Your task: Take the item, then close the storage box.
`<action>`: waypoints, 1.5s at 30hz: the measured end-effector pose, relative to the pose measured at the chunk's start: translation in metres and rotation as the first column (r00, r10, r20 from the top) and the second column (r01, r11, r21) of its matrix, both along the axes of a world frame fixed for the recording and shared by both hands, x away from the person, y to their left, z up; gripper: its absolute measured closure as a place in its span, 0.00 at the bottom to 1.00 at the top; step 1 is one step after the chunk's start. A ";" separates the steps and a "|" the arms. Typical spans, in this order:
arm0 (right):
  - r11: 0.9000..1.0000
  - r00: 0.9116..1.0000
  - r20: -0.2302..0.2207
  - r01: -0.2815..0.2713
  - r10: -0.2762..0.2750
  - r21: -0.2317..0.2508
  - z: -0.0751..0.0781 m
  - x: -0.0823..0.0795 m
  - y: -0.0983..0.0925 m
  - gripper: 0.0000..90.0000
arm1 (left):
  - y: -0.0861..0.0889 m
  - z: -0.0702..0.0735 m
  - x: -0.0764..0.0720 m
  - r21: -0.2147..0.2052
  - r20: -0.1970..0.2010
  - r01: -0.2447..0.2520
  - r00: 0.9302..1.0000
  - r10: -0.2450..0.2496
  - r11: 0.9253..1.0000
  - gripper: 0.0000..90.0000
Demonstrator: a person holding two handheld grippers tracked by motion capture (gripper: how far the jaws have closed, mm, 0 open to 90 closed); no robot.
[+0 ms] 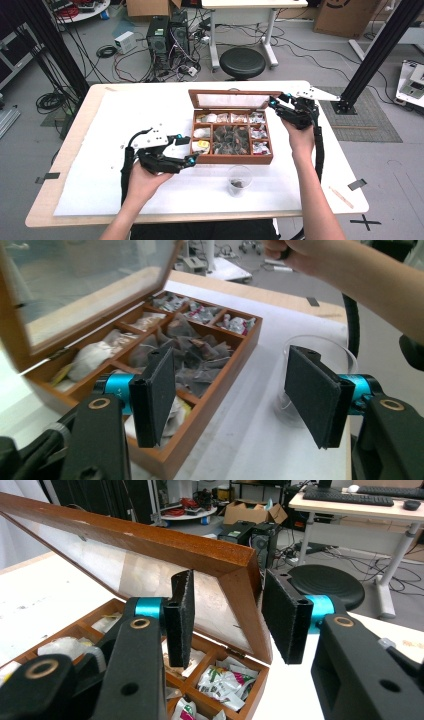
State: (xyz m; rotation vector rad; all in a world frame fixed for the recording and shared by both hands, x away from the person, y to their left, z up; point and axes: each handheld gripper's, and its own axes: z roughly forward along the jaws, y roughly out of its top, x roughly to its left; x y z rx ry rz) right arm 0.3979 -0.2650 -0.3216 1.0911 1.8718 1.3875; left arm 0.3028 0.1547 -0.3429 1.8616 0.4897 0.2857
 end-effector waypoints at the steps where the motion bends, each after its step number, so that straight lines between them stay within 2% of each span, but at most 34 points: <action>1: 1.000 1.000 0.000 -0.002 0.002 0.002 0.000 0.001 0.000 0.64 | 0.009 0.002 0.000 -0.009 0.008 -0.019 1.000 0.019 1.000 0.41; 8: 1.000 1.000 -0.005 -0.004 0.004 -0.002 0.001 0.000 -0.001 0.64 | 0.029 0.002 0.001 -0.034 0.018 -0.086 0.996 0.086 0.996 0.40; 9: 1.000 1.000 -0.004 -0.001 0.001 -0.004 0.001 -0.001 -0.001 0.64 | 0.035 0.002 0.002 -0.043 0.016 -0.109 0.994 0.110 0.993 0.39; 12: 1.000 1.000 -0.003 0.001 -0.001 -0.003 0.001 -0.001 -0.002 0.64 | 0.040 0.002 0.003 -0.046 0.023 -0.129 0.991 0.130 0.991 0.38; 13: 1.000 1.000 -0.004 0.002 -0.002 0.003 0.002 -0.002 -0.003 0.64 | 0.046 0.003 0.003 -0.043 0.036 -0.154 0.987 0.155 0.987 0.37; 14: 1.000 1.000 -0.004 0.002 -0.002 0.003 0.002 -0.002 -0.003 0.64 | 0.046 0.003 0.003 -0.043 0.036 -0.154 0.987 0.155 0.987 0.37; 15: 1.000 1.000 -0.001 0.002 -0.002 0.008 0.002 -0.001 -0.003 0.64 | 0.051 0.003 0.003 -0.044 0.043 -0.176 0.983 0.178 0.983 0.37; 17: 1.000 1.000 -0.004 0.001 -0.001 0.010 0.002 -0.001 -0.004 0.64 | 0.054 0.003 0.004 -0.048 0.040 -0.181 0.982 0.183 0.982 0.37; 19: 1.000 1.000 -0.002 0.004 -0.004 0.011 0.002 -0.001 -0.003 0.64 | 0.058 0.002 0.004 -0.049 0.041 -0.200 0.978 0.202 0.979 0.37; 31: 1.000 1.000 0.001 0.007 -0.007 0.012 0.002 -0.001 -0.003 0.64 | 0.059 0.002 0.006 -0.048 0.042 -0.201 0.978 0.203 0.978 0.37; 39: 1.000 1.000 0.001 0.003 -0.003 0.006 0.001 -0.002 -0.003 0.64 | 0.060 0.000 0.008 -0.057 0.026 -0.207 0.978 0.209 0.977 0.37; 45: 1.000 1.000 -0.004 0.003 -0.003 0.005 0.001 -0.003 -0.003 0.64 | 0.059 0.000 0.008 -0.060 0.020 -0.198 0.980 0.199 0.978 0.37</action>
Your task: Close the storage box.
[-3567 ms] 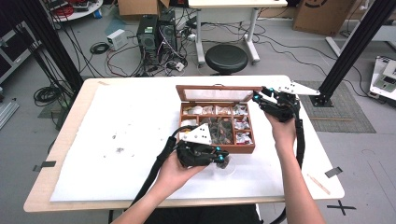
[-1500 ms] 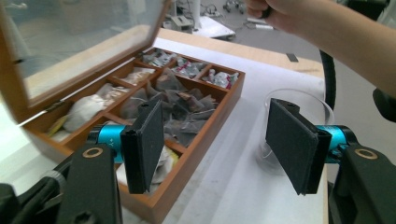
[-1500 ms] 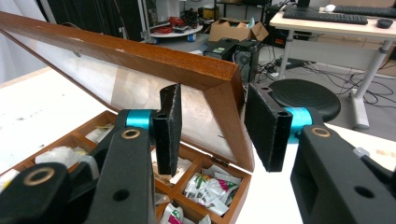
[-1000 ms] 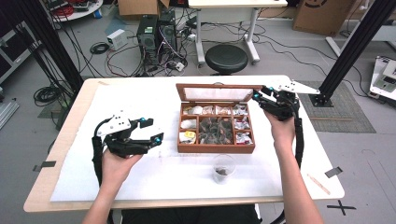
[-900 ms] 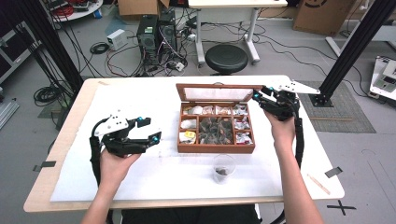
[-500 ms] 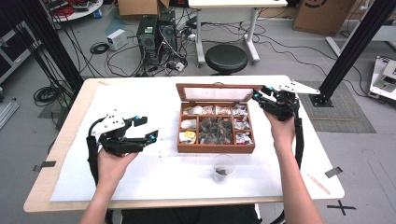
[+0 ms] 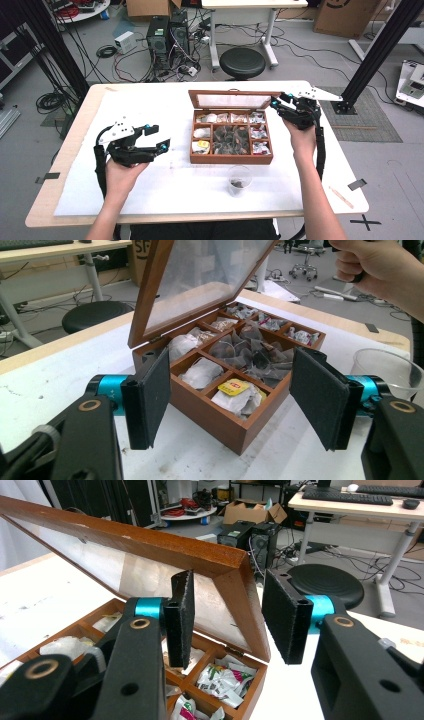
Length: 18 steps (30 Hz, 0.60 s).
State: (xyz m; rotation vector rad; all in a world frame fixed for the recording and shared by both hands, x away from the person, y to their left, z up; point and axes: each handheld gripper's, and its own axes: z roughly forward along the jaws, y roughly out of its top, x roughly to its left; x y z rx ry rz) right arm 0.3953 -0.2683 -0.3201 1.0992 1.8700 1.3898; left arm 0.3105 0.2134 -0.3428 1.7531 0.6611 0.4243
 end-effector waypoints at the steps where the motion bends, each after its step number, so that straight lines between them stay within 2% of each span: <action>1: 1.000 1.000 -0.001 0.001 -0.001 0.002 0.000 0.000 0.000 0.64 | 0.000 0.000 0.000 -0.002 -0.002 -0.001 1.000 0.001 1.000 0.37; 13: 1.000 1.000 -0.002 0.000 0.000 0.004 0.000 0.000 0.000 0.64 | 0.001 0.000 -0.001 -0.007 -0.005 -0.007 1.000 0.007 1.000 0.37; 18: 1.000 1.000 0.000 0.000 0.000 0.006 0.000 0.001 0.000 0.63 | 0.002 0.000 0.000 -0.006 -0.014 -0.025 1.000 0.025 1.000 0.37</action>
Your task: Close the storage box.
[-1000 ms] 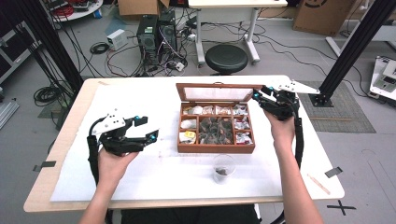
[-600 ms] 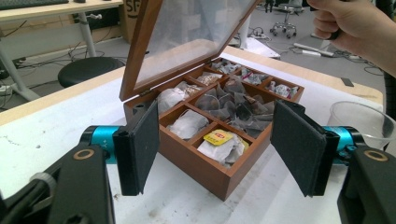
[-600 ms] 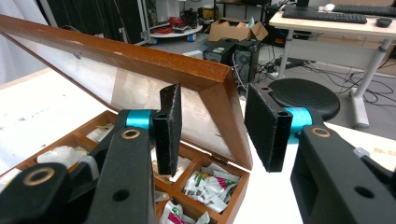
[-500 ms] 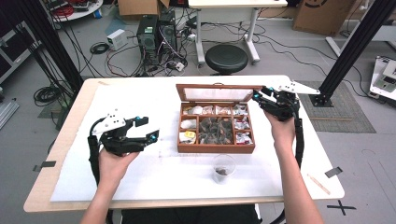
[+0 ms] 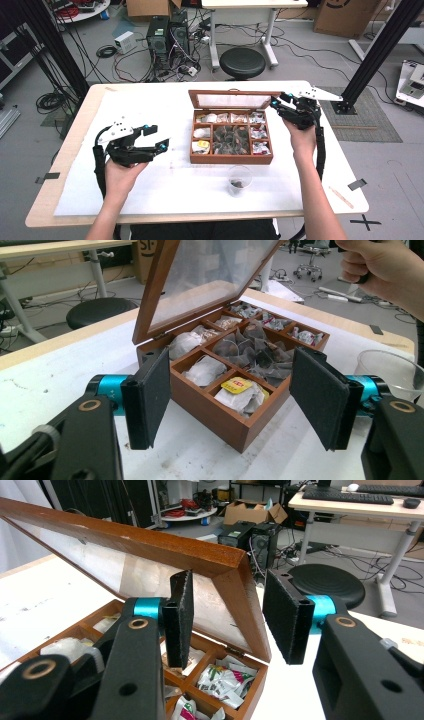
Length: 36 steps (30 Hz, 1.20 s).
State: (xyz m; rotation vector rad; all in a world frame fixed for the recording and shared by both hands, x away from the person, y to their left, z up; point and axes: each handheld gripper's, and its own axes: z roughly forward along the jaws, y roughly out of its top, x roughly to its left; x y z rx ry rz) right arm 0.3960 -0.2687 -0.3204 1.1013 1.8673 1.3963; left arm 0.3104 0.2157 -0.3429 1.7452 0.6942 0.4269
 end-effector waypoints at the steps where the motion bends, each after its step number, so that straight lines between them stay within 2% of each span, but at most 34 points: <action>1: 1.000 1.000 0.000 0.001 -0.001 -0.002 0.000 0.000 0.000 0.63 | 0.000 0.000 0.000 0.000 0.000 0.000 1.000 0.000 1.000 0.37; 19: 1.000 1.000 -0.019 0.016 -0.016 -0.002 0.000 -0.003 0.001 0.61 | 0.006 0.006 -0.004 -0.022 0.013 0.006 1.000 -0.006 1.000 0.37; 26: 0.999 0.999 -0.011 0.043 -0.043 -0.031 0.001 -0.006 0.004 0.58 | 0.009 0.007 -0.006 -0.036 0.022 0.006 1.000 -0.006 0.999 0.37; 36: 0.998 0.999 -0.023 0.044 -0.045 -0.050 0.002 -0.009 0.004 0.57 | 0.007 0.007 -0.006 -0.037 0.026 0.012 1.000 -0.011 0.999 0.37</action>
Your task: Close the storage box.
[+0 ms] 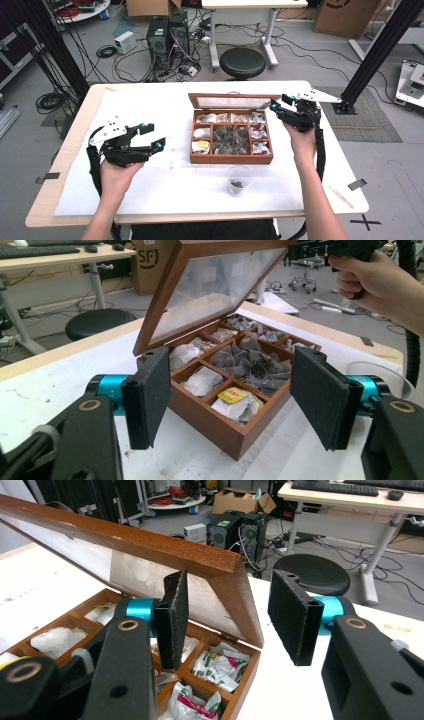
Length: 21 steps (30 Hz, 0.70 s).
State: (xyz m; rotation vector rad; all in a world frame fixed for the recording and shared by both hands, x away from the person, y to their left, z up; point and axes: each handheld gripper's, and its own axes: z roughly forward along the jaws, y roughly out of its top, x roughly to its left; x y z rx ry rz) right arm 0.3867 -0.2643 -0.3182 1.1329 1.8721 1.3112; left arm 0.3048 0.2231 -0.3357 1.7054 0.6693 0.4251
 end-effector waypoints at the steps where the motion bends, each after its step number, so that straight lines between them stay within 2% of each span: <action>1: 1.000 1.000 -0.001 0.000 0.000 -0.003 0.000 -0.001 0.000 0.57 | 0.000 0.000 0.000 -0.001 -0.003 -0.001 1.000 0.001 1.000 0.37; 11: 1.000 1.000 -0.024 -0.004 0.003 -0.011 0.001 -0.004 0.002 0.57 | 0.002 0.000 0.000 -0.006 -0.002 -0.004 1.000 0.004 1.000 0.37; 14: 1.000 0.999 -0.032 0.005 -0.005 -0.019 0.001 -0.007 0.003 0.55 | 0.000 0.000 -0.002 -0.006 0.016 -0.010 1.000 0.010 1.000 0.37; 21: 1.000 0.997 -0.077 0.016 -0.015 0.017 0.000 -0.009 0.003 0.54 | -0.001 0.000 -0.002 -0.005 0.009 -0.013 1.000 0.013 1.000 0.37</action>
